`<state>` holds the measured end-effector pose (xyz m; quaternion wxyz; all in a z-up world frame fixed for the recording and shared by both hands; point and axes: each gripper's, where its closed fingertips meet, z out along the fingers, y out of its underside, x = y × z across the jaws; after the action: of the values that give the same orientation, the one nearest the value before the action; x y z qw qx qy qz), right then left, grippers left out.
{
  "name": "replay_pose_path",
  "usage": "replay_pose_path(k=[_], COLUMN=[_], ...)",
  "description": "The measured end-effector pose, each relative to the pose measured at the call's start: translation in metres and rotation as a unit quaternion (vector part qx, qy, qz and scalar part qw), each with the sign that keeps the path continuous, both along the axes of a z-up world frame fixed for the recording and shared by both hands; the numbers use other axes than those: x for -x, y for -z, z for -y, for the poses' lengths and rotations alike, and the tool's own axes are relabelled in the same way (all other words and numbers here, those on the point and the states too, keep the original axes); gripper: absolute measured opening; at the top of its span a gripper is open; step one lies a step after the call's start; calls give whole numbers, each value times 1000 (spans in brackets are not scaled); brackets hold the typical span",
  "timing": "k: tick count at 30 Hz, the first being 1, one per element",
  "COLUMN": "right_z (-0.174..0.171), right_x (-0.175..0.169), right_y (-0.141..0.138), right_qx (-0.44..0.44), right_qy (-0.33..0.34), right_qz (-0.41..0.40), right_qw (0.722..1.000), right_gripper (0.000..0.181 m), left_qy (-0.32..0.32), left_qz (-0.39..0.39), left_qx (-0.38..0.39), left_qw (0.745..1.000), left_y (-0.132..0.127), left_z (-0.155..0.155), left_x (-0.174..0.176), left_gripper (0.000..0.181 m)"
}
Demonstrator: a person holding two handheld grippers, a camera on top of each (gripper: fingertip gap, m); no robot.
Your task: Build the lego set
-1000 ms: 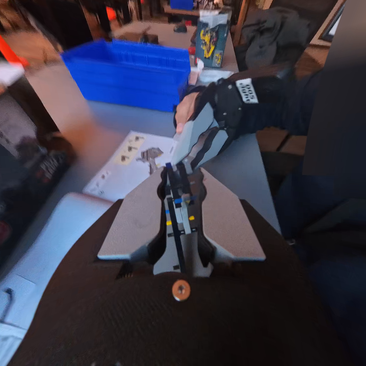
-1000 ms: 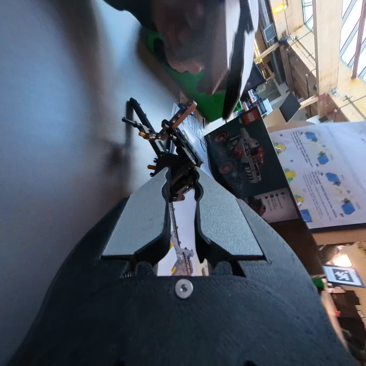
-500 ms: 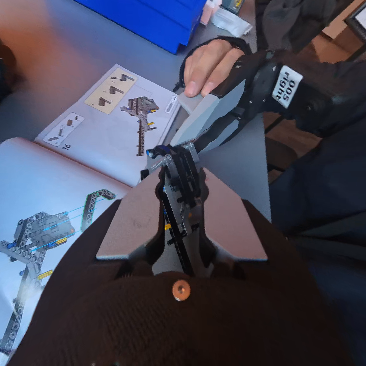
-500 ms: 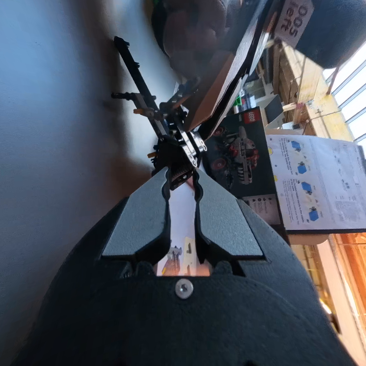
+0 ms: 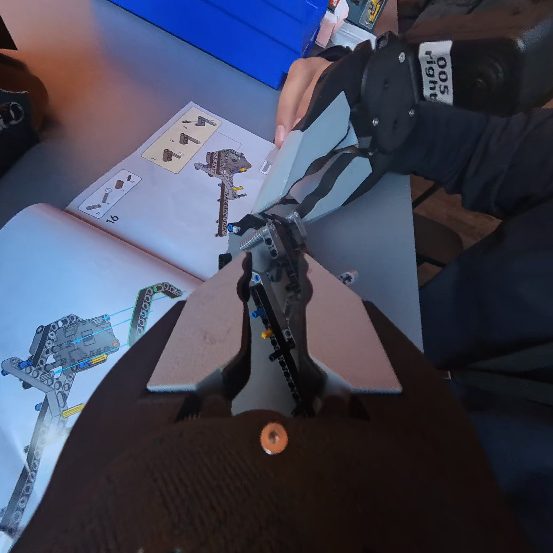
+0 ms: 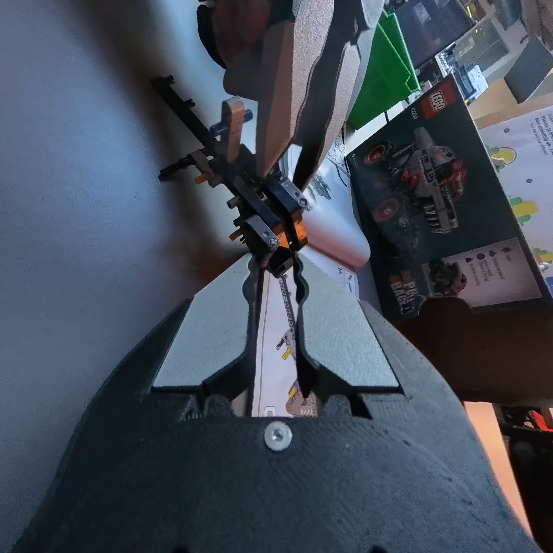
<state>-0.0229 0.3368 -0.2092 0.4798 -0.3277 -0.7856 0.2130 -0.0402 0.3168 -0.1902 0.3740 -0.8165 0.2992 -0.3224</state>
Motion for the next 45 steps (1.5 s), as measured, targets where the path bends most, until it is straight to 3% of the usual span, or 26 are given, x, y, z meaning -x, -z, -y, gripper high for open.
replay_pose_path(k=[9,15,21,26,31,35,38,42,45], right_z=[2,-5,10,8,3,-7,-12,-16,-19], right_x=[-3,-7,-7,4,12,13,14,16,16], right_y=[7,-2,-13,-14,-16,-17,-16,-18,-18], right_qx=[-134,-60,19,24,108,170,201,249,275], right_qy=[-20,-5,-39,-16,19,45,60,72,77], right_qz=[-3,0,-21,-28,-12,2,8,16,20], right_qw=[991,998,999,999,994,984,978,966,958], right_gripper=[28,33,26,13,12,11,11,10,10], left_qy=[25,15,6,-3,-17,-39,-53,-79,-84], left_qz=[9,36,74,75,67,40,-45,-196,-225], left_qx=[4,7,35,46,38,-35,-116,-231,-282], left_qw=[1000,999,997,996,997,998,991,950,929], left_y=[5,4,3,4,-4,-28,-35,-34,-40], left_z=[9,7,3,0,-7,-11,-12,-17,-16], left_x=[-13,-12,-5,1,11,28,39,47,47], left_gripper=[23,18,18,23,39,45,54,50,54])
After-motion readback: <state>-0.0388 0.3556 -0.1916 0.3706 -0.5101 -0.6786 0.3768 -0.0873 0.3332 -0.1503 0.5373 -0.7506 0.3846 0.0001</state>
